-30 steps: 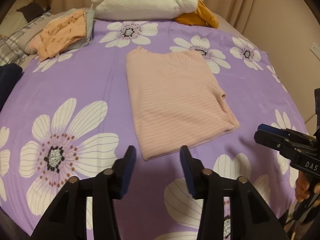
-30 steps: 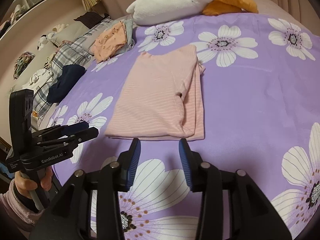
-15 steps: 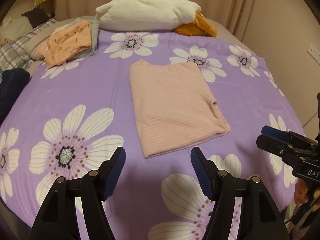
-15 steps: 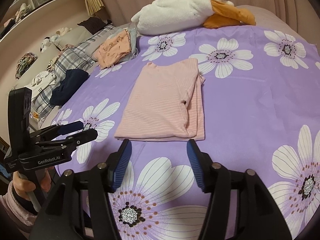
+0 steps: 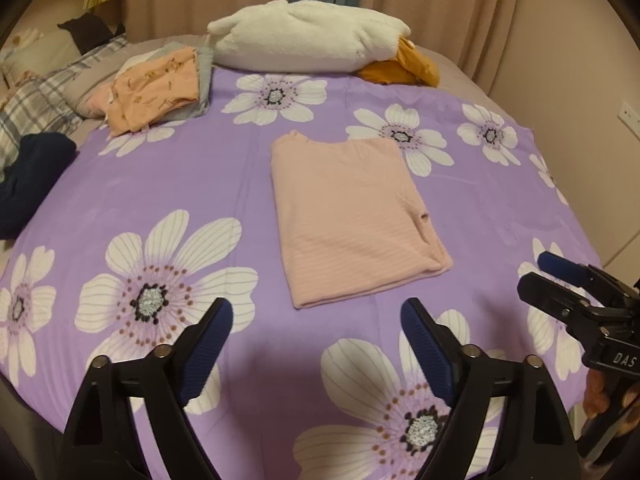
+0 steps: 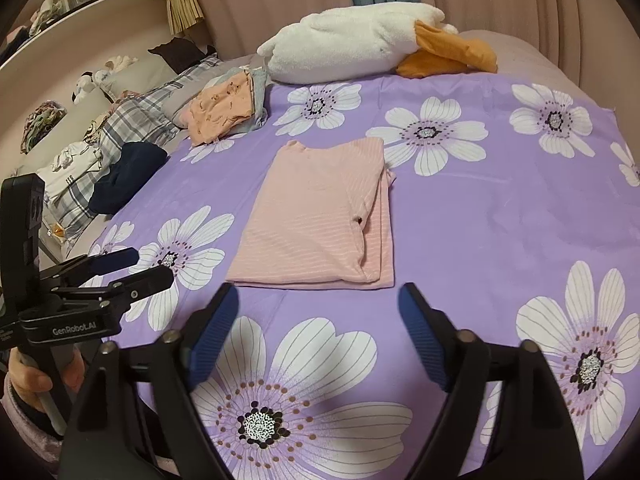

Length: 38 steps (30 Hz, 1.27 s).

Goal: Fold small clothes

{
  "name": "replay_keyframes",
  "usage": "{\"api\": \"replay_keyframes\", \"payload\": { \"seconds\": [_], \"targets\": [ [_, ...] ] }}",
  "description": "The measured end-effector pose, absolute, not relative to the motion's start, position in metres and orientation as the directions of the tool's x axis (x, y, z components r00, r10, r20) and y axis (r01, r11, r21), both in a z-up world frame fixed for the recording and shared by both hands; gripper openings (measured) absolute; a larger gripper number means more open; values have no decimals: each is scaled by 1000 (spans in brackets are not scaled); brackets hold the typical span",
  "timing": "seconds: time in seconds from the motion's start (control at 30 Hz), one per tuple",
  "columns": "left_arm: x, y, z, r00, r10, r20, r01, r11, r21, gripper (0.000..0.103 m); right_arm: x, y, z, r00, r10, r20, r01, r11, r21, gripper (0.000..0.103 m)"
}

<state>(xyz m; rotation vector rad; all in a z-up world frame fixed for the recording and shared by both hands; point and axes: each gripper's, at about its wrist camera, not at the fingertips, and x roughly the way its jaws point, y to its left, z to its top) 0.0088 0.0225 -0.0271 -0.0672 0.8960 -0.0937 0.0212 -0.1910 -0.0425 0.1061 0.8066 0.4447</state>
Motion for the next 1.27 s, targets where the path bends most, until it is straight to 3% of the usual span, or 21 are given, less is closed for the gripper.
{"api": "replay_keyframes", "payload": {
  "seconds": [0.23,0.37,1.27],
  "targets": [
    [5,25,-21,626,-92,-774,38,995,-88,89,16,-186,-30,633,409,-657,-352,908,226,90],
    [4,27,-19,626,-79,-776,28,996,-79,89,13,-184,-26,644,402,-651,-352,911,215,100],
    [5,33,-20,624,-46,-780,2,998,-57,89,13,-175,-27,641,373,-671,-339,922,188,100]
  ]
}}
